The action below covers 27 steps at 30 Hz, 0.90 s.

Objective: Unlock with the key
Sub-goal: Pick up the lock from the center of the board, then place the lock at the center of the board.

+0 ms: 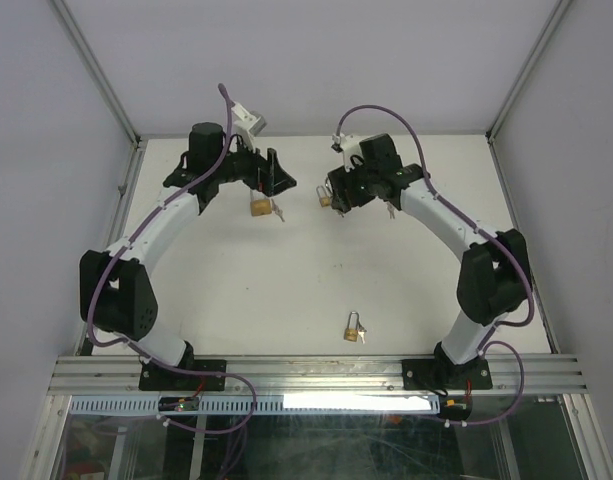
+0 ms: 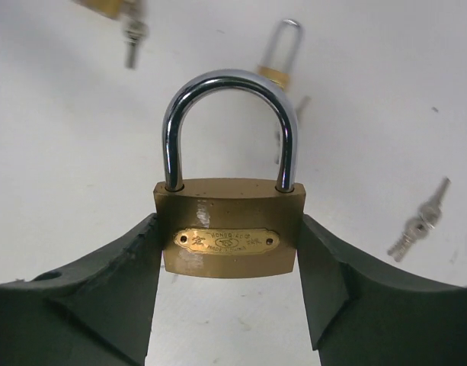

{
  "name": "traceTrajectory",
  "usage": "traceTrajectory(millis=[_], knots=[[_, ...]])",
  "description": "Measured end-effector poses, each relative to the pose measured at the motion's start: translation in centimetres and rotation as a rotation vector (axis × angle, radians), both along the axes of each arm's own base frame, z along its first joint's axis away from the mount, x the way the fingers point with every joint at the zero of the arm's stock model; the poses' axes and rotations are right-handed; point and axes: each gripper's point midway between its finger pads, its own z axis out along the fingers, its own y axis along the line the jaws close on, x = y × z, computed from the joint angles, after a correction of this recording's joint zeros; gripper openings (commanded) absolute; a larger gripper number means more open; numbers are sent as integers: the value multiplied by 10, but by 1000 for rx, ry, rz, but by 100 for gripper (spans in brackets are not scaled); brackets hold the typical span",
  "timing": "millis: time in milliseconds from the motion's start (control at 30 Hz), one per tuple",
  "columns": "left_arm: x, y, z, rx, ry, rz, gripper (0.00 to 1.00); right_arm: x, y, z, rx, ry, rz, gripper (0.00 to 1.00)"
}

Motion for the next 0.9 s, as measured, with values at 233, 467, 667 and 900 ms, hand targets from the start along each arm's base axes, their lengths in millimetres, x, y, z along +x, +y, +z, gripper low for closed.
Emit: traceTrajectory(millis=[233, 467, 667, 900], knots=[[-44, 0, 32, 185, -570, -370, 99, -41, 47, 66, 234, 69, 245, 0], [-71, 6, 74, 500, -1308, -632, 99, -101, 57, 85, 320, 294, 365, 0], [-91, -20, 45, 591, -1465, -919, 95, -140, 69, 88, 320, 409, 437, 0], [-117, -31, 15, 590, -1443, -1092, 71, -164, 82, 89, 306, 453, 496, 0]])
